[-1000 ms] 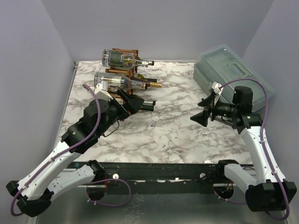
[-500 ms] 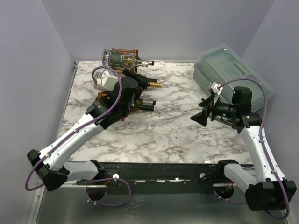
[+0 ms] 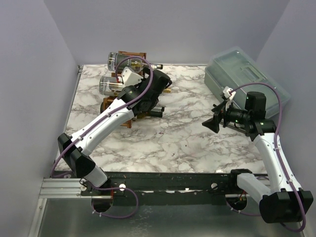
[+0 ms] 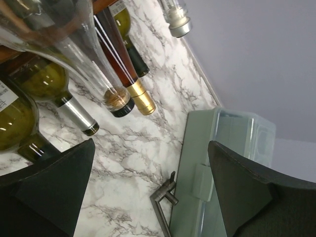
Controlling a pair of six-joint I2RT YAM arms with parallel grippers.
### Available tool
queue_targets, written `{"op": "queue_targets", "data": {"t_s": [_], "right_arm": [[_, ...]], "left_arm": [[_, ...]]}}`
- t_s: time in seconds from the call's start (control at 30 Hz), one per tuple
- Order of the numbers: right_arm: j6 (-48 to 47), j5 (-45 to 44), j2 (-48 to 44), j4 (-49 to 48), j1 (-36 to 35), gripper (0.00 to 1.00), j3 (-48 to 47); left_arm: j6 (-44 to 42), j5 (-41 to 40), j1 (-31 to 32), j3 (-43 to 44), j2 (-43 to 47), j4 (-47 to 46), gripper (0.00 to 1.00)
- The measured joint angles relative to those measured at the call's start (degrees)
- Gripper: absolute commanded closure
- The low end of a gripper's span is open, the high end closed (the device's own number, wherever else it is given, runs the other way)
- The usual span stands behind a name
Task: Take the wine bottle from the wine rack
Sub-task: Pick up the wine bottle from the wine rack.
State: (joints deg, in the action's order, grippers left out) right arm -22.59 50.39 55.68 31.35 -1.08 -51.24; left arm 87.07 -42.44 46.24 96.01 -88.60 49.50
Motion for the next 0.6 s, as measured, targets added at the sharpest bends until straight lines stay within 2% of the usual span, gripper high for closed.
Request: {"op": "queue_targets", "data": {"t_s": [0.6], "right_arm": [[0.0, -1.4, 0.2, -0.1, 0.0, 0.0, 0.0]], "left_arm": [[8.9, -0.1, -5.4, 3.0, -7.6, 7.0, 0.06]]}}
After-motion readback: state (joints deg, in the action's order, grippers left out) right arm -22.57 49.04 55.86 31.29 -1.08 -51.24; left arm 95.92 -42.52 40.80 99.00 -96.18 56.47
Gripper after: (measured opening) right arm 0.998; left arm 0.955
